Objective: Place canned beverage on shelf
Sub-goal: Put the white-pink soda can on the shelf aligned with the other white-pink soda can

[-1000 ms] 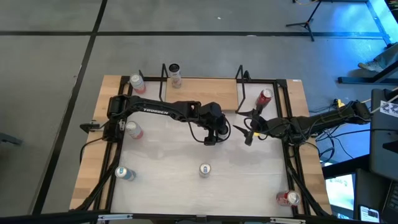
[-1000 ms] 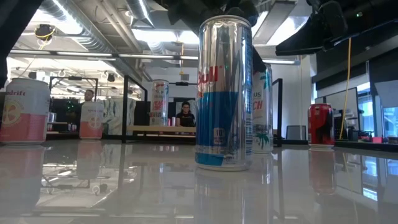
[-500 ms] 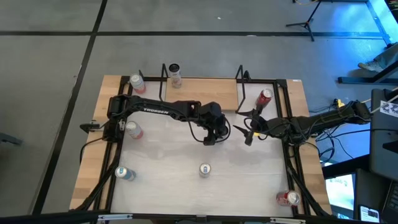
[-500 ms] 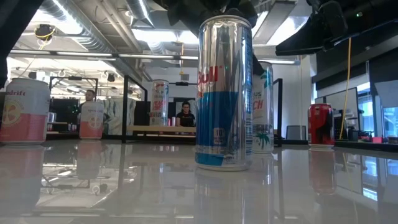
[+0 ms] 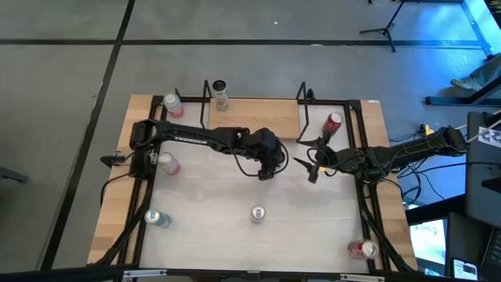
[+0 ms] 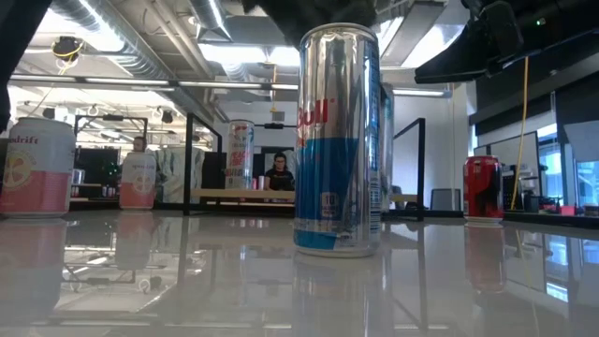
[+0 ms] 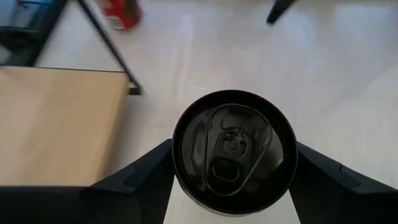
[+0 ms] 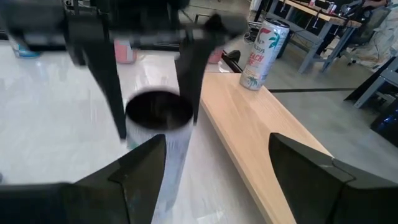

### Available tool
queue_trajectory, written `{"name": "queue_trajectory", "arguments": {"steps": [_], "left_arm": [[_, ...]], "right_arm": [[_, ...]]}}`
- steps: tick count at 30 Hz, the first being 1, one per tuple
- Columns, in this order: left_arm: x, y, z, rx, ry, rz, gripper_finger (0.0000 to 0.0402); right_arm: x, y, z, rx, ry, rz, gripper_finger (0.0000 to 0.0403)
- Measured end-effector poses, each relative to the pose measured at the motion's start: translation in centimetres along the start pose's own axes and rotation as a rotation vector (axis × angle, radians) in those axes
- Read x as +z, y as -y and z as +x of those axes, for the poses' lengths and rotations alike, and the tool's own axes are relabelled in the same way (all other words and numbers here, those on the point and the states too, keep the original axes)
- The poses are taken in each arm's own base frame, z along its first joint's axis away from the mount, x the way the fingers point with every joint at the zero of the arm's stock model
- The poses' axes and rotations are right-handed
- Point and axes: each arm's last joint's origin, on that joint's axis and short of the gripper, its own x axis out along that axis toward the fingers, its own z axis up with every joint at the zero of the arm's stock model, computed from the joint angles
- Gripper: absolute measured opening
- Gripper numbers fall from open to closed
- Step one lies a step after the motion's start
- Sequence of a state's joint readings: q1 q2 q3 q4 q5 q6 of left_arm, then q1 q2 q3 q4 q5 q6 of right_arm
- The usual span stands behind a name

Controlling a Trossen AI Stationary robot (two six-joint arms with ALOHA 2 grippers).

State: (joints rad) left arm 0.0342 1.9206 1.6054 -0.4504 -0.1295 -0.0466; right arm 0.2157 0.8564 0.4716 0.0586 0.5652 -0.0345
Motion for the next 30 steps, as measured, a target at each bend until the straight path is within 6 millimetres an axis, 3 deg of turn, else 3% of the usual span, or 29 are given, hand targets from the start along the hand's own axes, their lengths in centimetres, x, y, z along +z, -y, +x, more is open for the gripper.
{"name": "queue_trajectory", "arguments": {"steps": [8,14,18,22,30], "left_arm": [[0.9,-0.5,-6.4,0.141,0.008,-0.014,0.0243],[0.3,-2.8,-11.5,0.331,-0.050,-0.052,0.0243],[-0.3,-5.1,-13.9,0.388,-0.075,-0.134,0.0243],[-1.6,-7.5,-14.3,0.441,-0.089,-0.221,0.0243],[-4.9,-11.8,-12.4,0.510,-0.152,-0.356,0.0243]], "right_arm": [[0.0,0.0,0.0,0.000,-0.001,0.000,0.0280],[0.0,0.0,0.0,0.001,-0.002,0.001,0.0280],[0.0,0.0,0.0,0.001,-0.002,0.001,0.0280],[0.0,0.0,0.0,0.001,-0.003,0.001,0.0280],[0.0,0.0,0.0,0.001,-0.002,0.001,0.0280]]}}
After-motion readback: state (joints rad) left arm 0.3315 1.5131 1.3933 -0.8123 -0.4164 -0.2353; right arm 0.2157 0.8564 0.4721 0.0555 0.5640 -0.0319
